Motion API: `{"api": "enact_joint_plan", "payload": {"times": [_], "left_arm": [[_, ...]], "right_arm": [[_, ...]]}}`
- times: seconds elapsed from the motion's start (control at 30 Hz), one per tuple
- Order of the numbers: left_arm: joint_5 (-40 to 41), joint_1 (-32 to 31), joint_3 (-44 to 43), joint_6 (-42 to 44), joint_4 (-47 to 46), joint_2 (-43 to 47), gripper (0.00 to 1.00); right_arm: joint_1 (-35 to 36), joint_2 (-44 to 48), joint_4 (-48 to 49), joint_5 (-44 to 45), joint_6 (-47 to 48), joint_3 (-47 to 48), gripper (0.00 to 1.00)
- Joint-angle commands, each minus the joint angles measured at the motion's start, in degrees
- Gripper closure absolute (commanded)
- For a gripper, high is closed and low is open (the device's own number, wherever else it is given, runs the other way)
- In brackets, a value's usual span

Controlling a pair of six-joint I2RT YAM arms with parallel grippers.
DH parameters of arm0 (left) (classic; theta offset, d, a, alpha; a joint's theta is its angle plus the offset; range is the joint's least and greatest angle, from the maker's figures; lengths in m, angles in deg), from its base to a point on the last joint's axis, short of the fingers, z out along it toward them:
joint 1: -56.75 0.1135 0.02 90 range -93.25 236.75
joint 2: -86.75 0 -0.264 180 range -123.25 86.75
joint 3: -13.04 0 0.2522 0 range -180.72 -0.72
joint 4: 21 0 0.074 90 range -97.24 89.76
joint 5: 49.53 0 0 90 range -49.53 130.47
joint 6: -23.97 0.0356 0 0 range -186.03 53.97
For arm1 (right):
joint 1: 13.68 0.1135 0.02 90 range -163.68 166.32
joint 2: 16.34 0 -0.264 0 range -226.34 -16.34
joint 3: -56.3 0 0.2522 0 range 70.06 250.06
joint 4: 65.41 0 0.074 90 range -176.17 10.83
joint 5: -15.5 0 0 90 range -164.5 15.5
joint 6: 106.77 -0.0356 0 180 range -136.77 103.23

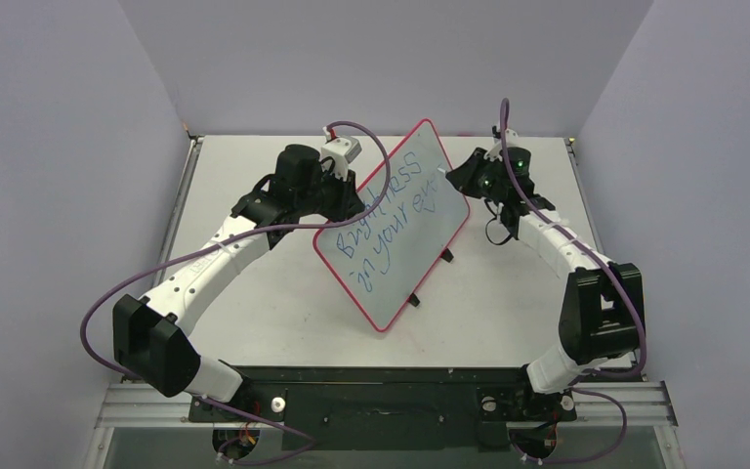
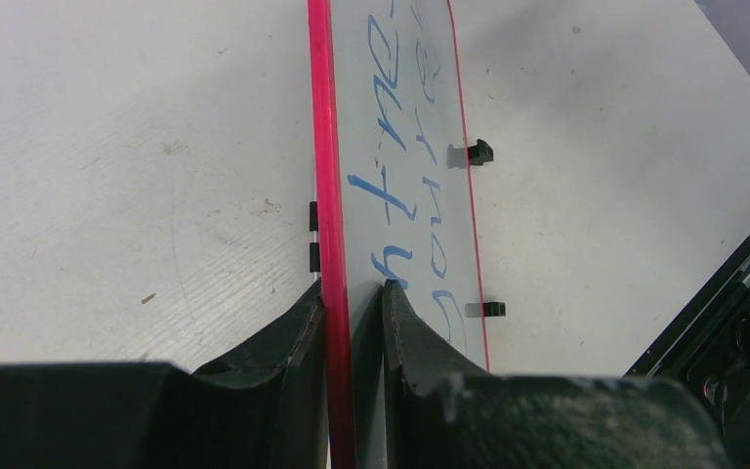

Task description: Write a sentence on the whiteboard

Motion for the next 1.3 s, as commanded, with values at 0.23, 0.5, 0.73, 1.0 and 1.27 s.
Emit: {"api": "enact_joint_plan", "payload": {"times": [0.23, 0.5, 0.73, 1.0, 1.27], "left_arm": [[4.2, 0.0, -0.2, 6.4, -0.9, 1.9, 1.00], [4.4, -0.1, -0.1, 6.4, -0.9, 1.9, 1.00], [4.6, -0.3, 0.0, 6.5, -0.9, 1.9, 1.00], [4.9, -0.3, 0.0, 6.7, -0.9, 1.9, 1.00], [5.1, -0.4, 0.1, 6.7, -0.9, 2.0, 1.00]], "right_arm": [[1.8, 3.1, -0.3, -0.7, 1.5, -3.2, 1.00], [1.4, 2.4, -1.3, 1.9, 1.9, -2.9, 1.00], [0.6, 0.5, -1.7, 2.6, 2.0, -0.5, 1.00], [0.5, -1.2, -2.0, 3.1, 2.0, 0.3, 1.00], [0.5, -1.8, -2.9, 2.8, 2.1, -0.6, 1.00]]}}
